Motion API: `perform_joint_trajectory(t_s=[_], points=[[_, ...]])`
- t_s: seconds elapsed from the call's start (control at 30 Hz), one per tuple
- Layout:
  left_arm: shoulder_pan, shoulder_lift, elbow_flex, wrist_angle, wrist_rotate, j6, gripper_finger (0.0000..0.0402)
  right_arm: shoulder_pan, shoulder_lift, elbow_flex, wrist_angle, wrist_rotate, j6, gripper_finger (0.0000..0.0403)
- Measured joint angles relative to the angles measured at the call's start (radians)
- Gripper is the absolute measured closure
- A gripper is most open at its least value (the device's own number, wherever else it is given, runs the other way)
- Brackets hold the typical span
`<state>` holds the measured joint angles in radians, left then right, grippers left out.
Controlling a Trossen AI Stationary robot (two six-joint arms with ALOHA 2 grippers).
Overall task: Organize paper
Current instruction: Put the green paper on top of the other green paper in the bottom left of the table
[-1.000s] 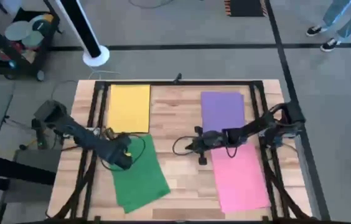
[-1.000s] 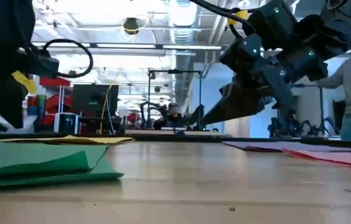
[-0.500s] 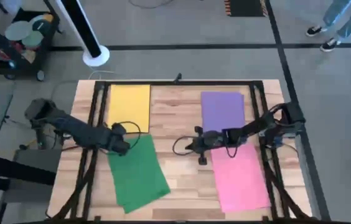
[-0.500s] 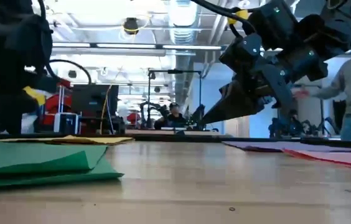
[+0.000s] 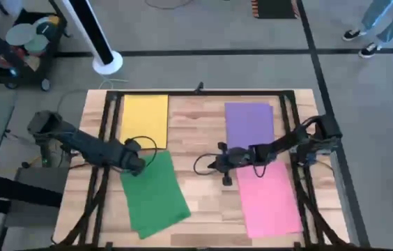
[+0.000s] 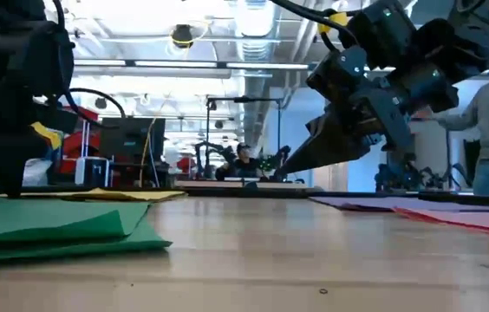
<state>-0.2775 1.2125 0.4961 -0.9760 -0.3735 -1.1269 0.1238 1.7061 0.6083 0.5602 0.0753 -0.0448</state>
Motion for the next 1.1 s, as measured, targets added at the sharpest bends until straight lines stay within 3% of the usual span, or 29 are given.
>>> perform_joint_trajectory(t_s=[0.53, 0.77, 1.1], points=[[0.005, 0.000, -0.024, 0.047, 0.043, -0.066, 0.0401, 0.000, 0.000, 0.000, 0.000, 0.000, 0.002, 0.0403], [-0.009, 0.000, 0.008, 0.056, 0.110, -0.117, 0.0401, 0.000, 0.000, 0.000, 0.000, 0.000, 0.002, 0.0403], [-0.060, 0.000, 0.059, 0.028, 0.091, -0.203, 0.0401, 0.000, 0.000, 0.000, -0.001, 0.000, 0.002, 0.0403]])
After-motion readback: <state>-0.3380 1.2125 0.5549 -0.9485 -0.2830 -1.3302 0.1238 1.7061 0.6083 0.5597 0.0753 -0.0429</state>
